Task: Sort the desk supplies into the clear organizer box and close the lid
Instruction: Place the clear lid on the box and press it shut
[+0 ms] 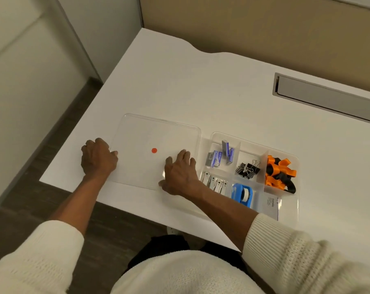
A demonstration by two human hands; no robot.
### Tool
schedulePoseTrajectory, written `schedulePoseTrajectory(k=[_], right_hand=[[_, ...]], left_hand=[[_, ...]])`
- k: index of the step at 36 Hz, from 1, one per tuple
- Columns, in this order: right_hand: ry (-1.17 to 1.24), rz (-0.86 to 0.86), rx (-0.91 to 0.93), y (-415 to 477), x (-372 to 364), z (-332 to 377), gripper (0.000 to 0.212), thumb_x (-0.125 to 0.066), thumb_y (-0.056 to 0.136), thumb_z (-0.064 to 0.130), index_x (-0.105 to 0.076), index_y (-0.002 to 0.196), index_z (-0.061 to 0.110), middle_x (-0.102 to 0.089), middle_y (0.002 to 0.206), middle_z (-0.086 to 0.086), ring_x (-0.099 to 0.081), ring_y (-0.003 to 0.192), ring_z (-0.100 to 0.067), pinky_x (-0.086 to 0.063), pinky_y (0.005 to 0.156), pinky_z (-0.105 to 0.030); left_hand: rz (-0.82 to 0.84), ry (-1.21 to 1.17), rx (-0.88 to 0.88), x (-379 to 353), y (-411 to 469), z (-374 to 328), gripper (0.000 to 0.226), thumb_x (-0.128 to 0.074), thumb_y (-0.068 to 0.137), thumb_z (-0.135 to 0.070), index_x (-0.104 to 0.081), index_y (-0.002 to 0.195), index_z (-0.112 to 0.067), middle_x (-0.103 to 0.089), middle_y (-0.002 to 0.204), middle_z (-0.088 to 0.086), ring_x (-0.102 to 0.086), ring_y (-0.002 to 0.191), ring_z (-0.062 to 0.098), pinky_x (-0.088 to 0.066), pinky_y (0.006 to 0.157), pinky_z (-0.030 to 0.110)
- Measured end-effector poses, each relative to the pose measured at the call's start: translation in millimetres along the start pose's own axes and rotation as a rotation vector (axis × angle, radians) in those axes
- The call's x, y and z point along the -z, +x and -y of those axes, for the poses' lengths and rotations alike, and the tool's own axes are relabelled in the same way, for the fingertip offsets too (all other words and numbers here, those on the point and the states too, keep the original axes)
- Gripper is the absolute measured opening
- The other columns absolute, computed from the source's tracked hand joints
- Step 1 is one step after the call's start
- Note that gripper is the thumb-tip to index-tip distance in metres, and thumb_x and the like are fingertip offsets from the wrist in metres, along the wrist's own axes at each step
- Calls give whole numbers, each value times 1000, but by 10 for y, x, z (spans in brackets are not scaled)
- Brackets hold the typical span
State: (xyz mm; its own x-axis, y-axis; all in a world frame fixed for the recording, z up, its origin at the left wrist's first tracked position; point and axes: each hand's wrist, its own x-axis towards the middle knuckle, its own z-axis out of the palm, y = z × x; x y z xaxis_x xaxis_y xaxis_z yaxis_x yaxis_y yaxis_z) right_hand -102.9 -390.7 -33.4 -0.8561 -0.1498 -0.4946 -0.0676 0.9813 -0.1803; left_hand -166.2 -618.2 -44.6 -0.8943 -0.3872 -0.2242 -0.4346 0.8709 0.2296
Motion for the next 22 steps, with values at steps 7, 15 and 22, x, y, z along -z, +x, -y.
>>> schedulePoseTrajectory(k=[7,15,22], right_hand=[[183,-217,-142,52,13,27,73,-68,90,37,-38,145,-1,-19,157,-40,-13,149,-60,-26,122,-60],[491,-155,-379,226,172,130,84,-77,80,39,-32,140,3,-25,150,-35,-23,142,-51,-34,116,-56],[729,-263,-451,261,276,200,81,-79,76,39,-35,139,11,-35,136,-18,-36,128,-38,-38,104,-48]], left_hand=[[-40,-59,-11,-1,86,140,23,-76,90,-13,-71,110,-3,-64,118,23,-60,113,42,-53,86,49],[49,-243,172,-1,151,50,27,-77,89,-19,-74,95,7,-75,103,23,-70,97,41,-57,77,41],[211,-203,337,66,288,30,104,-76,76,-72,-48,140,4,-52,146,25,-48,134,44,-46,110,55]])
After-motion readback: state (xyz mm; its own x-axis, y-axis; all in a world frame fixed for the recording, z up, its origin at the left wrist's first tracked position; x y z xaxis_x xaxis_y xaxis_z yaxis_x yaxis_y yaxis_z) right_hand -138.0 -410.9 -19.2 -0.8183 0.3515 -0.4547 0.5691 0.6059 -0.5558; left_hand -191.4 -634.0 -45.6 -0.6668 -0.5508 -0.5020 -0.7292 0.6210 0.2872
